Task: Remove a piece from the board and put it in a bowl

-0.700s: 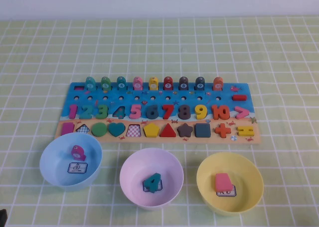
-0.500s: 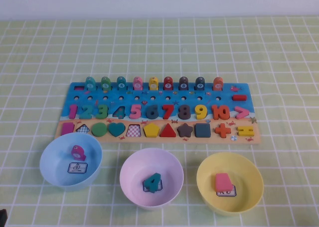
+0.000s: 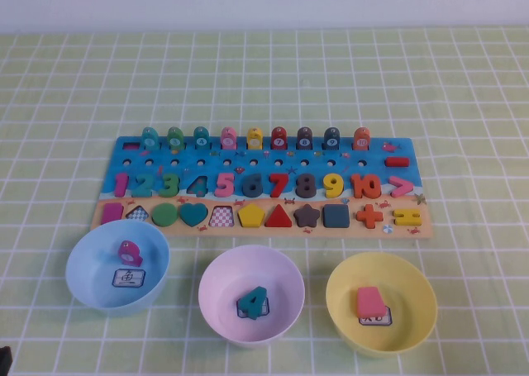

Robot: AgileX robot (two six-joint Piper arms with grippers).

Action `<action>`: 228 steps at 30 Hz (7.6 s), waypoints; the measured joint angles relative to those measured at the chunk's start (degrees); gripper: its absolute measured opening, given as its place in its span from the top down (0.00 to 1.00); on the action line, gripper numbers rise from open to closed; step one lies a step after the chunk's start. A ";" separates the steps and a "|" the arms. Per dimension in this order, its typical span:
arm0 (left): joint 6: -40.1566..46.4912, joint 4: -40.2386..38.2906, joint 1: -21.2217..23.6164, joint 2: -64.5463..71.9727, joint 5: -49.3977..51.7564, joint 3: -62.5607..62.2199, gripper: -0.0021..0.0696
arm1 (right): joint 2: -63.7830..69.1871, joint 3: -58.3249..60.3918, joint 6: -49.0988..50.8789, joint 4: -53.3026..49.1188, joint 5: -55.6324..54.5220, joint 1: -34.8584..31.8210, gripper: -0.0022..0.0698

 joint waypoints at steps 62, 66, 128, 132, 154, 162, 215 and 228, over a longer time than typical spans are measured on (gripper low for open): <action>0.00 1.11 0.00 0.00 0.00 0.00 0.98 | 63.54 -49.08 -24.22 2.64 28.34 0.04 0.99; 0.00 2.33 0.00 0.00 0.00 0.00 0.98 | 70.97 -59.63 -17.83 -7.84 38.68 0.04 0.99; 0.00 3.83 0.00 0.00 0.21 0.00 0.98 | 121.92 -108.62 5.76 -43.94 49.16 28.70 0.34; 0.00 3.83 0.00 0.00 0.21 0.00 0.98 | 124.56 -112.06 5.91 -43.80 49.16 28.70 0.34; 0.00 3.83 0.00 0.00 0.21 0.00 0.98 | 133.06 -118.29 5.02 -43.48 49.16 28.70 0.34; 0.00 3.83 0.00 0.00 0.21 0.00 0.98 | 133.82 -118.29 4.89 -43.48 49.16 28.70 0.37; 0.00 3.83 0.00 0.00 0.21 0.00 0.98 | 129.18 -126.48 7.81 -41.29 49.44 28.82 0.52; 0.00 3.83 0.00 0.00 0.21 0.00 0.98 | 126.77 -126.50 3.95 -35.97 49.63 41.49 0.52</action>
